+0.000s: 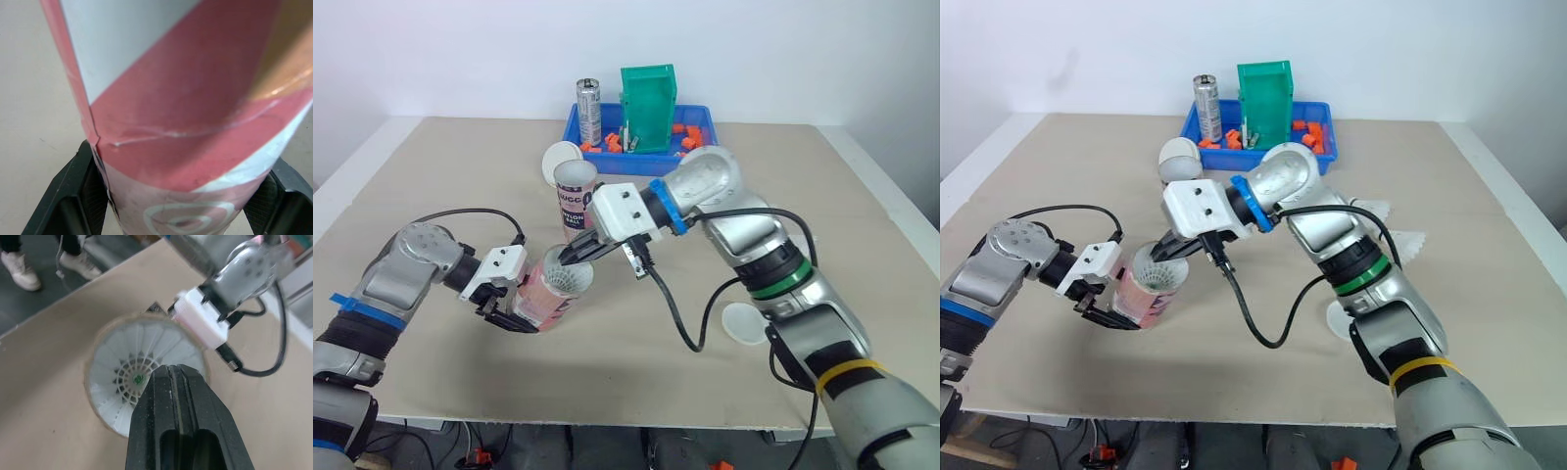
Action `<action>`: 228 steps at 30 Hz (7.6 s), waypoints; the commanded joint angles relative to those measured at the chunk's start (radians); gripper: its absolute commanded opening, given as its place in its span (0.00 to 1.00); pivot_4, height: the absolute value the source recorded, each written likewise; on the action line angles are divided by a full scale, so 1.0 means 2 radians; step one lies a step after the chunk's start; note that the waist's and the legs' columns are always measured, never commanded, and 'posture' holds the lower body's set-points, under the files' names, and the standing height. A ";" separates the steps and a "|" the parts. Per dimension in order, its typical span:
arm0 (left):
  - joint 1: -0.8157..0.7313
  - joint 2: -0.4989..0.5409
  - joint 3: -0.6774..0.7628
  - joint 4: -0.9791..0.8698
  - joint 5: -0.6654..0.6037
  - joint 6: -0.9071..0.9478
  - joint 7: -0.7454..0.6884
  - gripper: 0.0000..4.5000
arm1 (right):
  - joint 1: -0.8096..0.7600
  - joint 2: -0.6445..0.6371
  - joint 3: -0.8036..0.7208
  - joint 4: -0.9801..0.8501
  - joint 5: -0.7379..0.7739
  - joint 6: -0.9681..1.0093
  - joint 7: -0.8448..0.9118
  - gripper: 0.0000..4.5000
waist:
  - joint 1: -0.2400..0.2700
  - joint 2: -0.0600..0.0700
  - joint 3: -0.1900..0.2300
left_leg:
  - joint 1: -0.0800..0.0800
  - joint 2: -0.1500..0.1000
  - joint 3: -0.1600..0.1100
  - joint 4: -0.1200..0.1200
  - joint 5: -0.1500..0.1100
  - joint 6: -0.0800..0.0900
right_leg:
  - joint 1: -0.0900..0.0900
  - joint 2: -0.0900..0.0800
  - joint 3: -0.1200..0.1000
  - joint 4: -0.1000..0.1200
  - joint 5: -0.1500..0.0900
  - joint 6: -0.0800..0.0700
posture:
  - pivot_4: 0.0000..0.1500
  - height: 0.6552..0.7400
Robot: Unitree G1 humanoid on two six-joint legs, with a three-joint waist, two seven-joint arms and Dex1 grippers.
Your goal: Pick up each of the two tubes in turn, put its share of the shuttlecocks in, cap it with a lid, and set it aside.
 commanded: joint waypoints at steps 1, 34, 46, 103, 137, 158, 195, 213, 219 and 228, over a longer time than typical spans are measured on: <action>0.011 -0.002 0.002 -0.010 0.008 0.008 0.001 0.72 | -0.027 0.010 0.013 0.029 -0.014 -0.047 0.041 0.01 | 0.000 0.000 0.000 | 0.000 0.000 0.000 0.000 0.000 0.000 | 0.000 0.000 0.000 0.000 0.000 0.000 | 1.00 0.63; 0.029 -0.060 0.064 -0.068 -0.037 0.026 0.032 0.72 | -0.028 -0.197 -0.044 -0.047 0.144 0.033 0.080 0.01 | 0.004 -0.003 0.001 | 0.000 -0.001 -0.001 -0.001 -0.001 -0.001 | 0.000 -0.001 0.000 0.001 -0.005 0.000 | 1.00 0.63; 0.078 -0.218 0.056 -0.058 -0.058 -0.026 0.131 0.72 | 0.212 -0.394 -0.107 -0.102 0.067 0.049 0.079 0.55 | -0.003 -0.001 0.003 | -0.001 -0.001 0.000 0.000 -0.006 0.001 | 0.000 0.000 0.002 0.002 -0.008 0.003 | 1.00 0.63; 0.094 -0.294 0.024 0.107 0.016 -0.138 0.190 0.72 | 0.167 -0.294 -0.062 0.064 -0.113 0.004 0.048 0.55 | -0.004 0.001 0.000 | 0.002 -0.004 0.001 0.004 -0.005 0.000 | 0.003 0.001 0.008 0.001 -0.004 0.005 | 1.00 0.63; 0.073 -0.279 0.016 0.150 0.037 -0.101 0.177 0.72 | 0.011 -0.235 -0.090 -0.003 -0.006 0.063 0.081 0.03 | -0.014 0.002 0.000 | 0.004 -0.004 0.000 0.003 -0.004 0.001 | 0.003 0.001 0.009 0.001 -0.003 0.004 | 1.00 0.63; 0.051 -0.266 0.003 0.168 0.038 -0.099 0.148 0.72 | -0.119 -0.136 0.035 0.030 -0.001 -0.031 0.081 0.03 | -0.015 -0.001 -0.003 | 0.007 -0.005 0.000 0.001 -0.004 0.001 | 0.003 0.001 0.009 0.001 -0.003 0.004 | 1.00 0.63; 0.052 -0.262 0.004 0.170 0.038 -0.096 0.143 0.72 | -0.114 -0.197 0.077 -0.045 0.052 -0.034 0.081 0.03 | -0.015 -0.002 -0.003 | 0.006 -0.005 0.000 0.000 -0.004 0.001 | 0.002 0.001 0.009 0.000 -0.004 0.003 | 1.00 0.63; 0.063 -0.253 0.008 0.150 0.032 -0.082 0.147 0.72 | -0.063 -0.124 0.012 -0.023 -0.022 -0.019 0.042 0.62 | -0.016 -0.005 -0.006 | 0.006 -0.004 0.000 -0.002 -0.005 0.000 | 0.003 0.002 0.008 0.001 -0.005 0.001 | 1.00 0.63; 0.060 -0.254 0.007 0.152 0.034 -0.082 0.146 0.72 | -0.083 -0.137 -0.062 -0.034 0.047 0.061 0.066 0.62 | -0.016 -0.005 -0.006 | 0.006 -0.003 0.000 -0.002 -0.005 0.000 | 0.002 0.002 0.008 0.001 -0.005 0.001 | 1.00 0.63; 0.050 -0.256 0.006 0.158 0.034 -0.081 0.141 0.72 | -0.009 -0.162 -0.062 -0.115 0.053 0.074 0.077 0.02 | -0.016 -0.005 -0.006 | 0.006 -0.003 0.000 -0.002 -0.005 0.000 | 0.002 0.003 0.009 0.001 -0.005 0.000 | 1.00 0.63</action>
